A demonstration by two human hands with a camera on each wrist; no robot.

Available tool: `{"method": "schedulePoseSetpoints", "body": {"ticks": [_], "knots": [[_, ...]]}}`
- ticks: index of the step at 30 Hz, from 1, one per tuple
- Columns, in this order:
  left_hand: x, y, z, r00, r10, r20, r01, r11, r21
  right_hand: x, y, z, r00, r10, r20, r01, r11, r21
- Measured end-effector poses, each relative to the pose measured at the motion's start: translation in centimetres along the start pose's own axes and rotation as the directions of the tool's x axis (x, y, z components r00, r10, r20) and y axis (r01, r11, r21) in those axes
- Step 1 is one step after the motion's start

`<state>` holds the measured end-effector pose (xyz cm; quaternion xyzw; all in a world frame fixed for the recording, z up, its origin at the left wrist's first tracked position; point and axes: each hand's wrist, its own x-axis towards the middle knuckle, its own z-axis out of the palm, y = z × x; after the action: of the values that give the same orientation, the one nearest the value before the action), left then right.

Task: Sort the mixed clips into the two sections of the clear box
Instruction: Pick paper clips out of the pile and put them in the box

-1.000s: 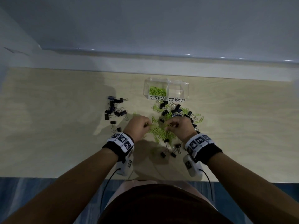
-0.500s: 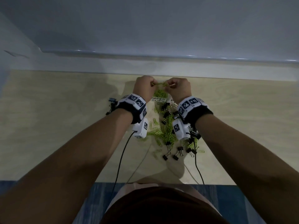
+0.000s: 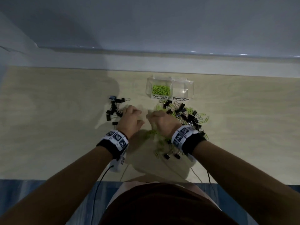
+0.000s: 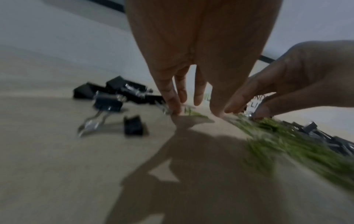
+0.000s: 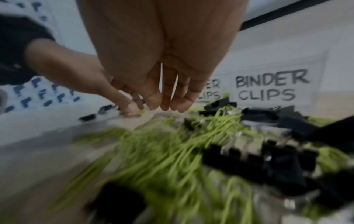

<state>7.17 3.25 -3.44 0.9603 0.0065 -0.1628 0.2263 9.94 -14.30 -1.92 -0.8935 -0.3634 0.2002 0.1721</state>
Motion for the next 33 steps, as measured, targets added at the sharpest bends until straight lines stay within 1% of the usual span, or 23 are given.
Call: {"method": "schedulePoseSetpoints", "body": {"ticks": [1,3,6,7,9,12,13,14,16,18,21,24,26,29,31,33], "knots": [[-0.5,-0.1,0.6,1.000,0.009,-0.001,-0.009,1.000,-0.007,-0.3,-0.1,1.0,1.000,-0.020,0.023,0.021,0.999,-0.041],[-1.5,0.1,1.4,0.999,0.038,0.006,-0.038,0.997,-0.063,-1.2,-0.2,2.1,0.998,-0.045,0.054,0.049,0.996,-0.071],[-2.9,0.9,2.3,0.994,0.097,0.054,-0.087,0.982,-0.169,-2.9,-0.3,1.8,0.994,-0.074,0.076,0.079,0.995,-0.066],[-3.2,1.3,2.5,0.989,0.121,0.082,-0.104,0.977,-0.187,-3.4,0.1,1.8,0.995,-0.055,0.081,0.058,0.998,-0.039],[-3.6,1.8,2.9,0.975,0.161,0.151,-0.131,0.972,-0.194,-4.7,0.8,1.0,0.996,0.032,0.084,-0.034,0.999,0.029],[-3.6,2.4,3.5,0.960,0.194,0.201,-0.159,0.971,-0.181,-6.3,1.4,0.4,0.989,0.116,-0.088,-0.107,0.989,0.106],[-3.5,2.7,3.7,0.961,0.193,0.199,-0.161,0.973,-0.168,-6.6,1.5,0.4,0.981,0.155,-0.117,-0.142,0.984,0.109],[-3.5,3.0,3.8,0.964,0.193,0.183,-0.166,0.974,-0.152,-6.8,1.3,0.2,0.973,0.209,-0.099,-0.199,0.975,0.103],[-3.3,3.7,3.9,0.969,0.193,0.154,-0.173,0.976,-0.132,-6.8,0.7,0.3,0.951,0.308,0.001,-0.307,0.949,0.068],[-3.3,4.3,3.8,0.968,0.189,0.166,-0.172,0.979,-0.109,-6.4,0.0,0.5,0.932,0.355,0.065,-0.358,0.933,0.033],[-3.1,4.8,3.4,0.967,0.194,0.163,-0.181,0.979,-0.090,-5.4,-1.0,0.8,0.924,0.373,0.088,-0.376,0.926,0.021],[-2.8,5.0,2.9,0.965,0.206,0.165,-0.203,0.979,-0.034,-4.6,-1.4,0.8,0.930,0.358,0.084,-0.361,0.932,0.020],[-2.7,4.9,2.6,0.961,0.221,0.167,-0.224,0.974,0.001,-4.5,-1.2,0.6,0.943,0.327,0.058,-0.330,0.943,0.044],[-2.4,4.3,2.3,0.959,0.228,0.169,-0.237,0.971,0.031,-5.0,-0.5,0.1,0.957,0.290,-0.015,-0.289,0.955,0.062],[-2.0,3.9,2.1,0.965,0.201,0.169,-0.204,0.979,-0.001,-5.4,0.2,-0.1,0.939,0.342,-0.031,-0.335,0.931,0.145],[-1.8,3.7,1.9,0.976,0.161,0.147,-0.149,0.984,-0.094,-5.8,1.1,-0.3,0.891,0.453,-0.031,-0.423,0.853,0.305]]}}
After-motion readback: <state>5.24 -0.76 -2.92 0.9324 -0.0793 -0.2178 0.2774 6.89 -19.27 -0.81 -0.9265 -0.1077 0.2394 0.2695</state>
